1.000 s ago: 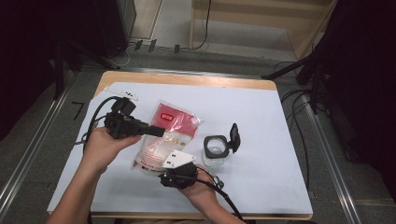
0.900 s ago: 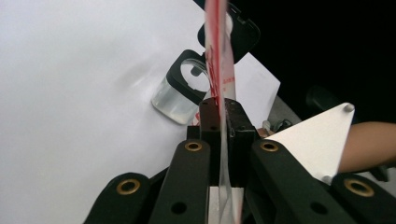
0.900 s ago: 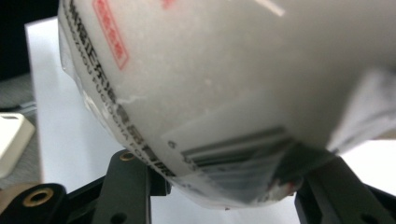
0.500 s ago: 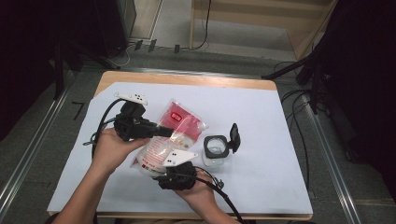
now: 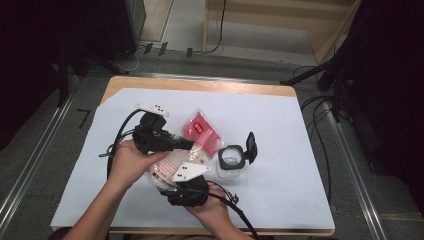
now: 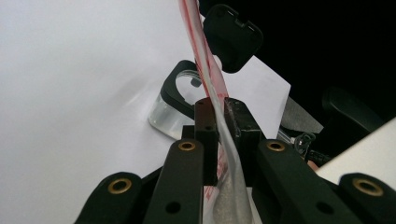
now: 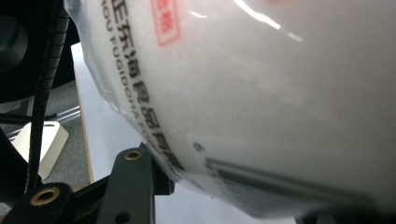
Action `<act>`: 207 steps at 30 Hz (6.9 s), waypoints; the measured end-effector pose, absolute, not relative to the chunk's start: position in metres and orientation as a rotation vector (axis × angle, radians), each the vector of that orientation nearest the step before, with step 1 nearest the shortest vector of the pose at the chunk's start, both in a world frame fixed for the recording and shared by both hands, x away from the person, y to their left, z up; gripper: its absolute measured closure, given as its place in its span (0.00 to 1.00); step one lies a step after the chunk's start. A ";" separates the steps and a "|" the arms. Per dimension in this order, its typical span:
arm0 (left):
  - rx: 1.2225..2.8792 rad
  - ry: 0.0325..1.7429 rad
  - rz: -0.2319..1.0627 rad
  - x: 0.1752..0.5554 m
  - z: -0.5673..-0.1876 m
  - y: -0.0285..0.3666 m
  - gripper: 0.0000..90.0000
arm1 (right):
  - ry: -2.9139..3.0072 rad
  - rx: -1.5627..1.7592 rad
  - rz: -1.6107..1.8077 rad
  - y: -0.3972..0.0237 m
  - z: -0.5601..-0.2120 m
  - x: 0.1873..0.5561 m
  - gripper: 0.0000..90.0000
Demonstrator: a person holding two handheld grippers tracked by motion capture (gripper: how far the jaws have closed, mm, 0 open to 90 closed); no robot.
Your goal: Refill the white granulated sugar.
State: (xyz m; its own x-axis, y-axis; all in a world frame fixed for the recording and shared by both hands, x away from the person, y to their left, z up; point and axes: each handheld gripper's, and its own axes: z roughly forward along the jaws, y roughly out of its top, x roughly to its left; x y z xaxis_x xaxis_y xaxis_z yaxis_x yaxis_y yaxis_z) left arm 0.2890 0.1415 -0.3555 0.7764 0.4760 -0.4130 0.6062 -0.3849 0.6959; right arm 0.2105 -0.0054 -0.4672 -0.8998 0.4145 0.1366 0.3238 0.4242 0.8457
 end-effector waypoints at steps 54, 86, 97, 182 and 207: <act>2.156 0.892 -0.252 0.302 -0.351 0.106 0.90 | 2.524 0.816 1.545 -0.018 -0.456 0.213 0.63; 2.149 0.848 -0.224 0.306 -0.349 0.098 0.80 | 2.506 0.934 1.639 -0.022 -0.449 0.224 0.67; 2.147 0.883 -0.213 0.306 -0.349 0.098 0.82 | 2.520 0.864 1.594 -0.018 -0.449 0.218 0.65; 2.104 0.895 -0.180 0.305 -0.347 0.095 0.83 | 2.527 0.877 1.590 -0.020 -0.441 0.218 0.69; 2.128 0.879 -0.156 0.305 -0.346 0.095 0.84 | 2.528 0.893 1.596 -0.018 -0.441 0.218 0.69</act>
State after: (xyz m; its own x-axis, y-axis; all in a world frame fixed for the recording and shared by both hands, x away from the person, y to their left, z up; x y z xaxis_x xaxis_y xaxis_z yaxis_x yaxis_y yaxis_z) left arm 0.3051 0.0948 -0.3462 0.7499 0.5370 -0.3865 0.6373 -0.4292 0.6400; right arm 0.2178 -0.0184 -0.4413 -0.8361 0.4748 0.2748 0.4523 0.3132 0.8351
